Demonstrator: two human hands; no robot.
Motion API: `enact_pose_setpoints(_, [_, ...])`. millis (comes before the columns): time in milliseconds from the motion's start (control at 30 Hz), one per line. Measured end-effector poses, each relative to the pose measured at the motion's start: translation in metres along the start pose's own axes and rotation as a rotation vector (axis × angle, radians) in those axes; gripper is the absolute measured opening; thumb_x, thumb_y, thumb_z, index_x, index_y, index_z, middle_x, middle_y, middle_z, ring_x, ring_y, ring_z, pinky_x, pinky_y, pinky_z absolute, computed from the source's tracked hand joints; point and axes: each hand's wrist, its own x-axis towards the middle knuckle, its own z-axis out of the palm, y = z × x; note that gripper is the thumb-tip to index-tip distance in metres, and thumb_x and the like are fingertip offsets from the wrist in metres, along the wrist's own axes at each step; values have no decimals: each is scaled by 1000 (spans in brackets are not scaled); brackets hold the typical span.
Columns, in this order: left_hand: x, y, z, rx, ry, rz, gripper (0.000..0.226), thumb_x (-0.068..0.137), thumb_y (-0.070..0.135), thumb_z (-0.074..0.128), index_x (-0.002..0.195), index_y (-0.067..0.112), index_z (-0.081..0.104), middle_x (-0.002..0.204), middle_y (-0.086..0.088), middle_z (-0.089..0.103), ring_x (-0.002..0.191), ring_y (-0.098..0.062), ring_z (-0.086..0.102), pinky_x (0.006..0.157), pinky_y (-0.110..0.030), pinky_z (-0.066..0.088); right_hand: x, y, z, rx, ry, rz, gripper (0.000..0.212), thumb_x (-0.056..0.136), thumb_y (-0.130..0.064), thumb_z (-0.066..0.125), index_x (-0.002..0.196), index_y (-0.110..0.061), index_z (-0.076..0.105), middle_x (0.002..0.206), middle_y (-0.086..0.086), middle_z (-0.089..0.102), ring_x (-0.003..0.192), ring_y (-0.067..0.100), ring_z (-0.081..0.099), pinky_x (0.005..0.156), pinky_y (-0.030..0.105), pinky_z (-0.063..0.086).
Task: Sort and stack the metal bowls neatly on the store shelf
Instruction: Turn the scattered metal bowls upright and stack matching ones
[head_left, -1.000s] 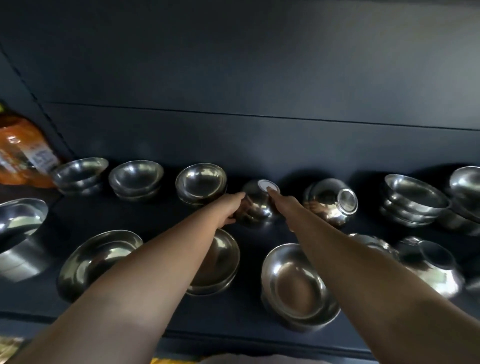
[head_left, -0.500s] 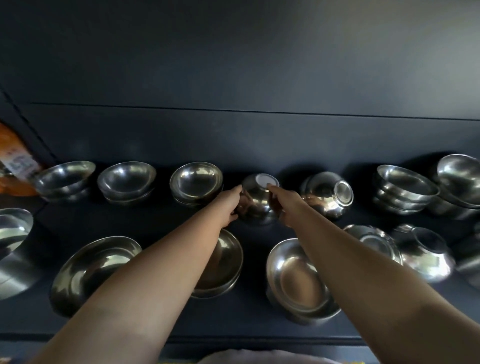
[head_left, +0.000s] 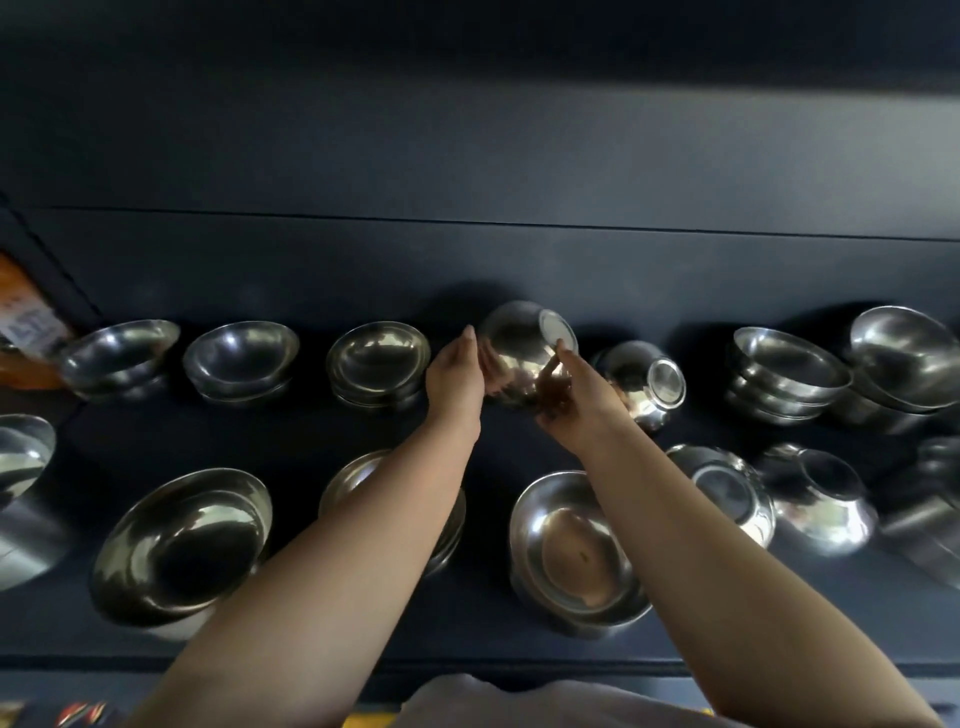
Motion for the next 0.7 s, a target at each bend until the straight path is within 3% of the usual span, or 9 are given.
enact_pose_setpoints(67, [-4,3,2,-105,29,18,32,94,24,53,118,4,59,114,-19,64,103,-33,62,83,-36,53,-6,-1,-2,60,-43,40,23,86,-32,67,90,-10,59,56,-1,63,66,14,64,72,27,53])
enact_pose_setpoints(100, [-6,5,3,-168,23,18,30,93,20,55,119,5,60,106,-15,67,94,-28,65,84,-36,53,-9,-1,-3,102,-66,62,25,86,-32,66,96,-11,60,57,0,65,66,14,66,68,26,53])
enact_pose_setpoints(200, [-13,10,6,-296,-24,-7,31,91,17,58,119,5,61,84,-3,64,67,-12,58,63,-20,49,-11,-3,-10,156,-108,92,41,86,-36,65,116,-9,58,91,7,71,90,21,68,81,30,52])
enact_pose_setpoints(300, [-22,11,9,-336,-35,-26,36,89,15,60,123,2,57,103,-10,65,83,-22,64,71,-25,52,-11,-3,-15,146,-142,105,52,81,-42,70,120,-9,58,99,8,70,97,21,68,91,31,50])
enact_pose_setpoints(367, [-28,13,8,-363,-44,-25,40,89,15,60,126,3,54,113,-11,64,97,-22,63,80,-26,49,-12,-3,-19,149,-150,106,49,79,-44,71,113,-10,60,82,5,70,90,19,67,93,30,49])
enact_pose_setpoints(433, [-30,13,6,-386,-78,-36,36,90,16,58,124,6,55,102,-6,64,94,-18,61,80,-27,48,-15,-3,-22,163,-151,103,36,83,-44,66,99,-12,60,63,2,67,77,15,63,88,25,45])
enact_pose_setpoints(533, [-31,12,1,-401,-171,-114,30,89,22,60,114,6,59,106,-8,66,112,-25,59,99,-42,46,-24,-1,-26,118,-138,105,32,89,-41,59,96,-10,56,53,3,65,70,14,56,83,26,40])
enact_pose_setpoints(633, [-38,13,0,-331,-266,-130,5,87,15,63,86,10,63,73,3,68,92,-17,64,102,-42,44,-30,0,-27,71,-148,89,38,91,-41,55,104,-6,56,62,8,71,77,18,61,88,28,43])
enact_pose_setpoints(700, [-41,14,-2,-284,-261,-108,2,86,13,64,85,11,63,76,2,68,99,-21,64,102,-43,44,-33,2,-26,46,-169,84,42,91,-45,55,106,-5,57,82,10,70,81,19,61,83,30,47])
